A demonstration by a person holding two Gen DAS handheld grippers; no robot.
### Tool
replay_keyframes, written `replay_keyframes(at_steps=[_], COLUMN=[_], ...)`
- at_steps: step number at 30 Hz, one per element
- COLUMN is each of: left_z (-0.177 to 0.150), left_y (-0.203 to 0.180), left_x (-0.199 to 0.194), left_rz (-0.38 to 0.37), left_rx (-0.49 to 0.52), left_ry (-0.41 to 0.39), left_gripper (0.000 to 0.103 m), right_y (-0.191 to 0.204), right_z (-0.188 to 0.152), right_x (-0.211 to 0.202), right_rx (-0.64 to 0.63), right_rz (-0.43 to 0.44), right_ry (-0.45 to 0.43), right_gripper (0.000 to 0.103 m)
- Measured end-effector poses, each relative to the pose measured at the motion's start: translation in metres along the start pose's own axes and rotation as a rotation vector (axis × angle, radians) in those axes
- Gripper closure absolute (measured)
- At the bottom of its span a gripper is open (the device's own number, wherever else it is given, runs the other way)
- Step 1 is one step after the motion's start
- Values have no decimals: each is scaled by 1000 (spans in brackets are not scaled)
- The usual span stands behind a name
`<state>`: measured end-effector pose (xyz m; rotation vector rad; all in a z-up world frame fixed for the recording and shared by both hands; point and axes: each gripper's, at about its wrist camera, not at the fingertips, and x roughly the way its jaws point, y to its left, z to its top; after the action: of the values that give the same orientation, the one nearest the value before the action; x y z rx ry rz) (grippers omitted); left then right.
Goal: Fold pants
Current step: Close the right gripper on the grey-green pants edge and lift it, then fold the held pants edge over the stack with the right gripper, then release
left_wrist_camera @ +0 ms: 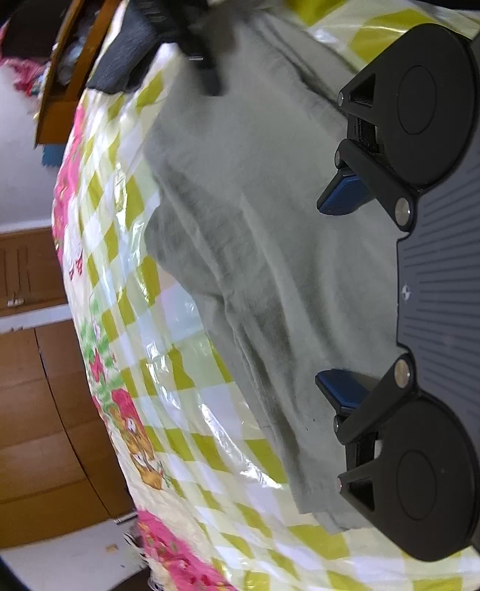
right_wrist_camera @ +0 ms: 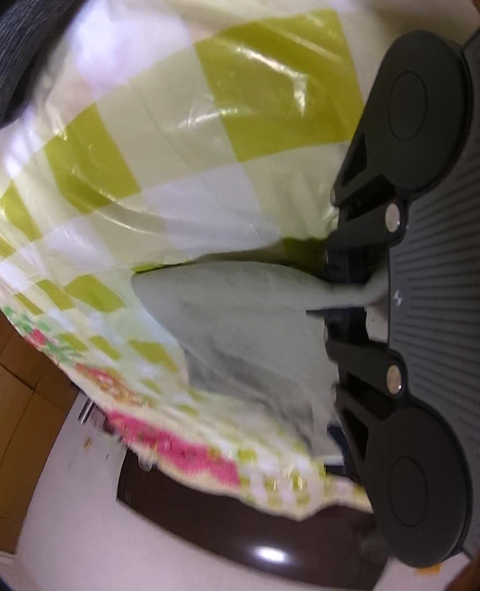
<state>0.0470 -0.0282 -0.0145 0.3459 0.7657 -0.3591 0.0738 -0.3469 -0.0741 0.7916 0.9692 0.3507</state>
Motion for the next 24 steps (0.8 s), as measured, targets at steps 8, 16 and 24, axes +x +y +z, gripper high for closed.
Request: replay_keyframes(at_steps=[8,16,24], left_z=[-9,-30,-53], left_y=[2,62,91], left_x=[-29,-72,-64], left_rz=[-20,72,14], left_rx=[85,13,-95], left_ry=[-16,-33,41], left_gripper=[1,1,1], right_y=[50,165,251], right_z=[4,-4,-33], right_x=[-45,-35,46], right_rx=[-69,-350,-545], right_rz=[-28,-44,-64], right_ry=[-125,-126,-2], right_gripper=[100,99,99])
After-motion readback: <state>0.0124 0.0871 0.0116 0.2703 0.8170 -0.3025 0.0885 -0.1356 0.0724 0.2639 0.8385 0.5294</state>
